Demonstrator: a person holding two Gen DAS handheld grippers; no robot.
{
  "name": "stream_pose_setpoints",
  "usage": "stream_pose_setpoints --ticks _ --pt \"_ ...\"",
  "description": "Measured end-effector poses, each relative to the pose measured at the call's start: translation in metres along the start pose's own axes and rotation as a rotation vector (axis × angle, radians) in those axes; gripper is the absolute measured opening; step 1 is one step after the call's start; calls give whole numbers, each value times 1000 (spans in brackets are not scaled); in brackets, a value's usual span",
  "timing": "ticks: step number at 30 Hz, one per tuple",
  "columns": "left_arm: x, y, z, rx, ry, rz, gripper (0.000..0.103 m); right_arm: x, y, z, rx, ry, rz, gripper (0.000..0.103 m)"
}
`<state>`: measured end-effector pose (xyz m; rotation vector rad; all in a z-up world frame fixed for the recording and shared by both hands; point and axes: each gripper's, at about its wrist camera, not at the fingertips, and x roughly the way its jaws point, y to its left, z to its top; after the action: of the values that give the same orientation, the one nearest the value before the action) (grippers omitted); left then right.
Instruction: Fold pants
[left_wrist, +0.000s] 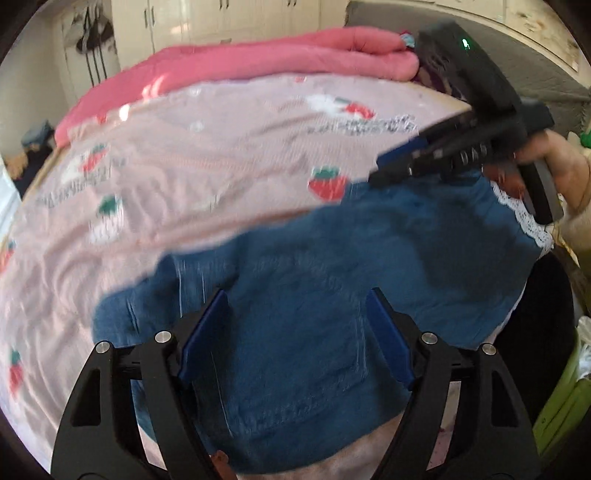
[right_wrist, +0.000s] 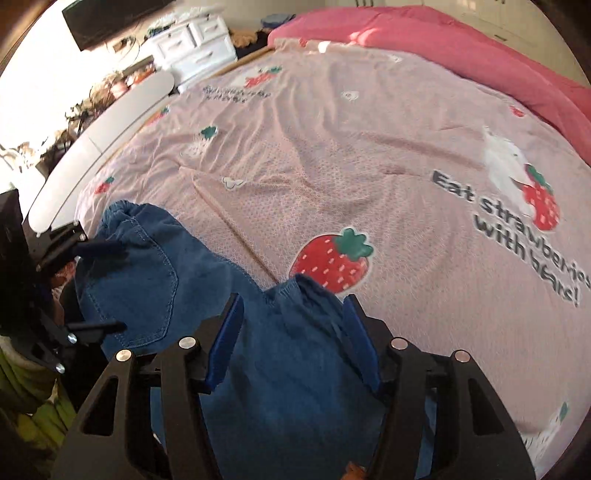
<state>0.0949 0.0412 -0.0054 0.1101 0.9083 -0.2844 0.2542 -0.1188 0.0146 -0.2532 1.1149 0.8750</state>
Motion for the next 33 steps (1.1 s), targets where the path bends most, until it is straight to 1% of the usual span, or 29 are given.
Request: stream_pose_setpoints --ticks 2,4,7,9,10,11,13,15,18,20,21,23,25,26,28,29,30,31,32,33 --pt "-1 4 -10 -15 9 -5 69 11 0 5 -7 37 0 48" --pt "-2 7 -18 -26 12 -10 69 19 0 8 -8 67 5 38" --pt "-1 11 -27 -36 17 -19 69 30 2 9 -8 102 30 10" --pt "-1 12 -29 -38 11 -21 69 34 1 11 21 91 28 6" --pt "-2 14 -30 -43 8 -26 69 33 -1 13 33 72 6 5" --pt "-1 15 -30 -49 7 -29 69 29 -5 16 49 34 -20 5" --pt "-1 18 -31 -60 5 -37 69 25 -14 22 87 2 -11 5" --pt "-1 18 -31 -61 4 -37 69 28 -20 25 99 -15 -10 5" --pt "1 19 -32 -60 5 -38 69 49 -29 24 112 6 -18 5" --pt "0 19 -32 -61 6 -41 69 55 -44 20 169 8 25 5" --pt "0 19 -32 -62 6 -41 69 51 -48 18 182 -2 27 5" --pt "1 20 -32 -64 8 -39 69 34 -57 13 187 -37 -27 5" --pt "1 20 -32 -65 8 -37 69 5 -69 4 217 -88 -18 6" --pt "1 19 -32 -64 7 -33 69 -16 -75 -5 229 -126 -27 6" --pt "-4 16 -30 -67 -1 -32 69 -46 -79 -22 225 -169 -65 7" --pt "-8 14 -28 -70 -11 -36 70 -64 -82 -35 222 -188 -90 9" --pt "-13 12 -26 -70 -24 -41 73 -78 -84 -47 216 -199 -119 20" --pt "-18 10 -23 -69 -35 -45 74 -89 -85 -58 211 -208 -151 38" --pt "-25 6 -19 -60 -56 -55 75 -102 -89 -73 207 -214 -199 46" --pt "-29 1 -15 -51 -69 -62 76 -111 -92 -84 207 -213 -233 50"
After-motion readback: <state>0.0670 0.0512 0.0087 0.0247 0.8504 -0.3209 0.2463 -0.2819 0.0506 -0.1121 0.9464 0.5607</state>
